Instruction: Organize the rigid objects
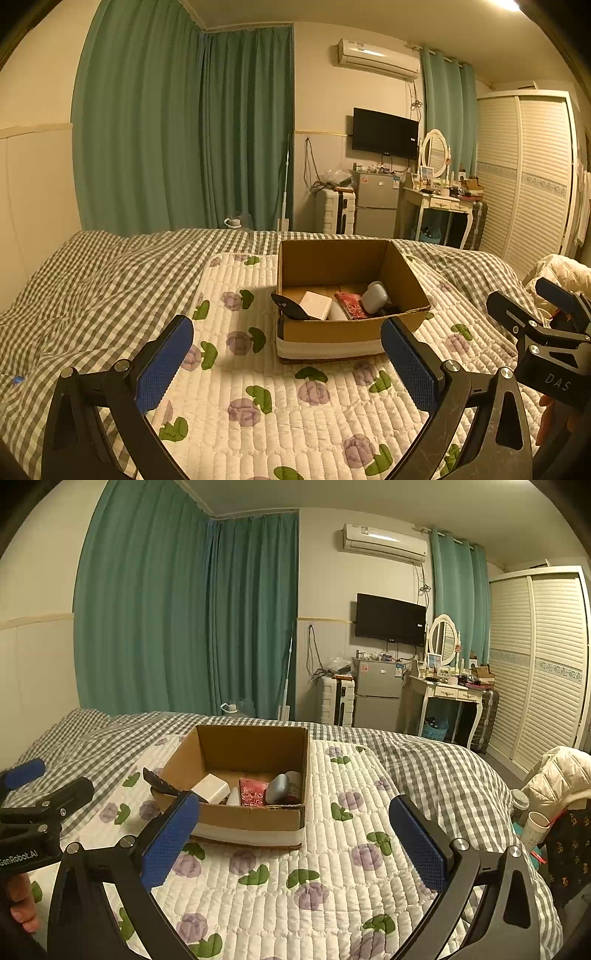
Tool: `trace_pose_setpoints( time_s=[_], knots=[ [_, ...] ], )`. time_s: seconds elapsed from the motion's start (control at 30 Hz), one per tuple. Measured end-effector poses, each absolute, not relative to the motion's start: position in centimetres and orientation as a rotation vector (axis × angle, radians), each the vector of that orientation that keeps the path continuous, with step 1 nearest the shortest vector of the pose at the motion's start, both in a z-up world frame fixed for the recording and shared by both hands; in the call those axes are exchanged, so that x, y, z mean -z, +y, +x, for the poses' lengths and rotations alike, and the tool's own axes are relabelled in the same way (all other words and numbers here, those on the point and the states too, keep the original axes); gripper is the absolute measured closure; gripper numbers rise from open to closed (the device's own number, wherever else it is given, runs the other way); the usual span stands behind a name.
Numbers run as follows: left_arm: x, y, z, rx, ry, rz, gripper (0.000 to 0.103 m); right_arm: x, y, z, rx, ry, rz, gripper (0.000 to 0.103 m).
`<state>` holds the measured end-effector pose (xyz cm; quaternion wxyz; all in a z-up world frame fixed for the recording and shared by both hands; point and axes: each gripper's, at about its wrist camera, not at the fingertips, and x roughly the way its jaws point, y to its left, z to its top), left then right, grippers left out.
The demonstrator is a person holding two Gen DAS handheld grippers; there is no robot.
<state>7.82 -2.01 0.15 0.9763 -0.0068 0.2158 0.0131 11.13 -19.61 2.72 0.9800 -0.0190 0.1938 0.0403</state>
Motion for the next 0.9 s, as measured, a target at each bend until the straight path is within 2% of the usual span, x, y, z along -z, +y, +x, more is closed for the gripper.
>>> trace_pose_setpoints(
  time_s=[0.9],
  knots=[
    [-0.39,-2.07,7.57,-0.033,0.435,0.01,0.0,-2.06,-19.92,11.39,-0.07,0.41,-0.04,0.0]
  ],
)
